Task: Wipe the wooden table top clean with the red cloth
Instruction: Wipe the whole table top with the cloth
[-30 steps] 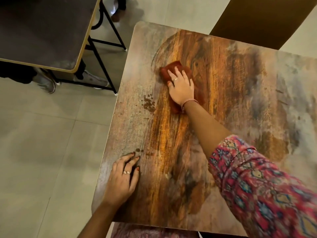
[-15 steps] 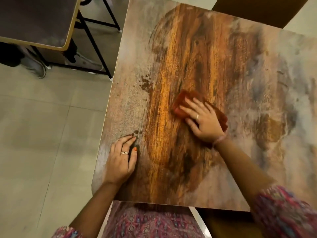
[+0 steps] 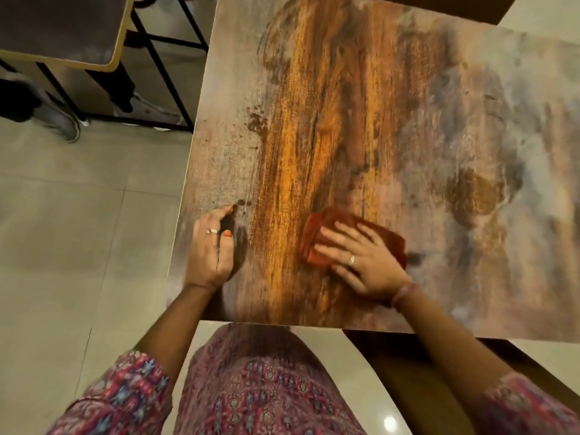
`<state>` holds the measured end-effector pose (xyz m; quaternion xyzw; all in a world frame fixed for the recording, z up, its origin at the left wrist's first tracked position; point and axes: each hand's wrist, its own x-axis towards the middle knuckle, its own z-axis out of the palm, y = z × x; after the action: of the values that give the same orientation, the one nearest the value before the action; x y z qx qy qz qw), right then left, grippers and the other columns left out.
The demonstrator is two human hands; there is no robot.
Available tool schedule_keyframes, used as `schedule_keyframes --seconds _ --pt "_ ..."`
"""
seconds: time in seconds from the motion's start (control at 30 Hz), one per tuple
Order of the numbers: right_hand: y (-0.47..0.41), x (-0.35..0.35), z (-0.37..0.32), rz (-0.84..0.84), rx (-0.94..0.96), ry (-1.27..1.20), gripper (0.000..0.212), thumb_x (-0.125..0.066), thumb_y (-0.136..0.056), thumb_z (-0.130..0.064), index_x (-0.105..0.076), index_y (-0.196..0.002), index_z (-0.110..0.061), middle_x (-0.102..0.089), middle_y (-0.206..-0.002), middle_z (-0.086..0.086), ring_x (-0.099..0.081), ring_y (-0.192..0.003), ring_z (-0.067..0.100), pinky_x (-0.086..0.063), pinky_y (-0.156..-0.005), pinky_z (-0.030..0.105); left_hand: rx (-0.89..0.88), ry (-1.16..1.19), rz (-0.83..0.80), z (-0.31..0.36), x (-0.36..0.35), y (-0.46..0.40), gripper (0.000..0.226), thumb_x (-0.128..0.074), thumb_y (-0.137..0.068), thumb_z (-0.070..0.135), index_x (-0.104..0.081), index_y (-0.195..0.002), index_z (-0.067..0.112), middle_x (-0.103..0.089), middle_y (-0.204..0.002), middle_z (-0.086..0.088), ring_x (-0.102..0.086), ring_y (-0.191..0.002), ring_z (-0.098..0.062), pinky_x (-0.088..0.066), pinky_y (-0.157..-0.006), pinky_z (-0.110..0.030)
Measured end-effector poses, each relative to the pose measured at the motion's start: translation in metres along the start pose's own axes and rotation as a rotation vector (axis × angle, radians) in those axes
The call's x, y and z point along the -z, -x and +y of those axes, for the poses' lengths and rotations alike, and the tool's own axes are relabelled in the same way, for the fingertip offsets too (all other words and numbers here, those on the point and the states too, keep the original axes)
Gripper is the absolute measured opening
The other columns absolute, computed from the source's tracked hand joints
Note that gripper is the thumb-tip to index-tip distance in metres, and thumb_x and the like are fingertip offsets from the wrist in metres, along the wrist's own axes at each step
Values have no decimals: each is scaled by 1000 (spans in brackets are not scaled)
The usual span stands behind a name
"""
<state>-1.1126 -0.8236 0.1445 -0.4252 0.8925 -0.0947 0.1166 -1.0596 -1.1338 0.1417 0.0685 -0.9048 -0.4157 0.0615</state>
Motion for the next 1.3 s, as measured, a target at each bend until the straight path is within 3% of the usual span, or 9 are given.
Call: schedule_keyframes --seconds 0.2,0.27,0.37,0.5,0.63,0.83,1.0,1.17,1.3 --pt "-67 -6 -43 416 -1167 -172 50 -38 -99 -35 -33 -149 -33 -23 -160 -4 -18 -147 21 -16 -117 51 -30 -5 37 0 -2 3 45 -36 -88 22 -55 -122 -1 -59 -118 -17 -49 -107 -25 -32 -93 -23" --pt "-81 -28 -106 400 -1041 -123 53 -35 -96 -34 -32 -149 -33 -23 -160 -5 -21 -146 22 -19 -115 52 -27 28 77 -2 -3 6 42 -37 -89 19 -55 -122 1 -60 -118 -15 -49 -108 -24 -33 -94 -24" --pt "-67 -53 -189 235 -448 -85 49 -33 -94 -37 -43 -142 -32 -32 -156 -4 -26 -145 23 -23 -112 51 41 245 151 1 1 4 32 -36 -92 12 -58 -114 9 -63 -110 0 -55 -106 -8 -39 -95 -20" --pt "-21 -56 -165 67 -84 -9 49 -38 -95 -42 -40 -144 -37 -32 -156 -8 -27 -145 19 -22 -113 47 346 526 187 -5 16 -1 23 -39 -95 18 -58 -98 31 -63 -101 12 -58 -103 -4 -42 -98 -24" --pt "6 -31 -89 141 -519 -91 48 -38 -96 -41 -37 -145 -40 -28 -157 -11 -22 -146 15 -21 -114 47 355 397 199 -30 40 12 25 -46 -93 18 -60 -96 38 -63 -96 25 -58 -93 12 -43 -81 -7" --pt "-54 -30 -114 430 -1382 -210 51 -37 -100 -37 -30 -150 -32 -22 -160 -1 -15 -148 24 -15 -117 53 565 610 203 -63 50 19 20 -47 -96 8 -62 -108 15 -64 -106 -1 -60 -98 -10 -47 -91 -24" --pt "-100 -62 -236 224 -653 -63 56 -43 -91 -35 -36 -146 -36 -30 -157 -6 -23 -146 20 -21 -113 49 930 992 -133 -59 55 4 38 -39 -100 31 -63 -117 7 -67 -107 -10 -63 -99 -22 -50 -89 -33" --pt "-102 -55 -206 48 -153 29 49 -39 -96 -42 -36 -145 -39 -30 -157 -8 -23 -146 17 -20 -114 45 1052 1093 -278 -61 63 -21 44 -30 -101 39 -64 -101 11 -67 -84 -8 -63 -77 -22 -49 -77 -33" --pt "-167 -19 -129 30 -246 -27 49 -36 -97 -43 -34 -146 -38 -26 -158 -7 -21 -147 19 -18 -116 47 1083 1209 -331 -66 63 -32 39 -33 -100 37 -62 -92 11 -64 -81 -6 -61 -74 -20 -49 -73 -34"
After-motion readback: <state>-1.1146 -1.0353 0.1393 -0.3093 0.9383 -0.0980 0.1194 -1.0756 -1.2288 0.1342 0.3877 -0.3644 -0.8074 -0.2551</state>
